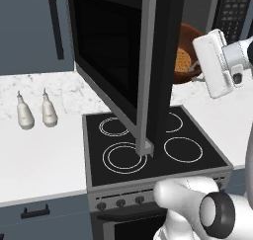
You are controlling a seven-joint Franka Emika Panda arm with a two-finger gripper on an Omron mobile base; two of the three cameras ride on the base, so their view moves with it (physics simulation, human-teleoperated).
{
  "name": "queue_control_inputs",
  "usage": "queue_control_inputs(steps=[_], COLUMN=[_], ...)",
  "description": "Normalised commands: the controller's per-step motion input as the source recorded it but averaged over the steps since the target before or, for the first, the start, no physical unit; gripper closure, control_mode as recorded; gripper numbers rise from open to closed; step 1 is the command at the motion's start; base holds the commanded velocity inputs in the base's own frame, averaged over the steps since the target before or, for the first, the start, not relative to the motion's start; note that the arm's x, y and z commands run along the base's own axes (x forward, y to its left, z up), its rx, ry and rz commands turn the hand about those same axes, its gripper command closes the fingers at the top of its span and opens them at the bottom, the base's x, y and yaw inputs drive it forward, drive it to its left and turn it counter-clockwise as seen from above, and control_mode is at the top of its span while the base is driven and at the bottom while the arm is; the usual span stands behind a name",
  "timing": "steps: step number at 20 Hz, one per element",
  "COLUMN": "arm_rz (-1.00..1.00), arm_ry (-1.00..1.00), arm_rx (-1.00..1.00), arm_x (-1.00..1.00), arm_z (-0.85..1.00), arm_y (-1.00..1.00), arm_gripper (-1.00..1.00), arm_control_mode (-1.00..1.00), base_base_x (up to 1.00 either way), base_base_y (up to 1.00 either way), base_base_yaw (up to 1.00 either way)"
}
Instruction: Open the microwave, place the bowl with waffle inside the microwave, then close the microwave door and turn it on.
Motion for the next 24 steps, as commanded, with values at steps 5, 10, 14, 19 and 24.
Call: queue_control_inputs(steps=[5,10,14,19,24], arm_rz=[0.06,0.06,0.03,0.0,0.01], arm_ry=[0.0,0.0,0.0,0.0,0.0], arm_rx=[0.0,0.0,0.0,0.0,0.0], arm_x=[0.66,0.65,0.62,0.58,0.52], arm_z=[0.41,0.3,0.2,0.0,-0.05], arm_y=[0.21,0.27,0.25,0.09,0.11], arm_gripper=[1.0,1.0,1.0,1.0,1.0], arm_control_mode=[-1.0,-1.0,-1.0,-1.0,-1.0], base_base_x=[0.0,0.0,0.0,0.0,0.0], base_base_y=[0.0,0.0,0.0,0.0,0.0], base_base_yaw=[0.0,0.0,0.0,0.0,0.0])
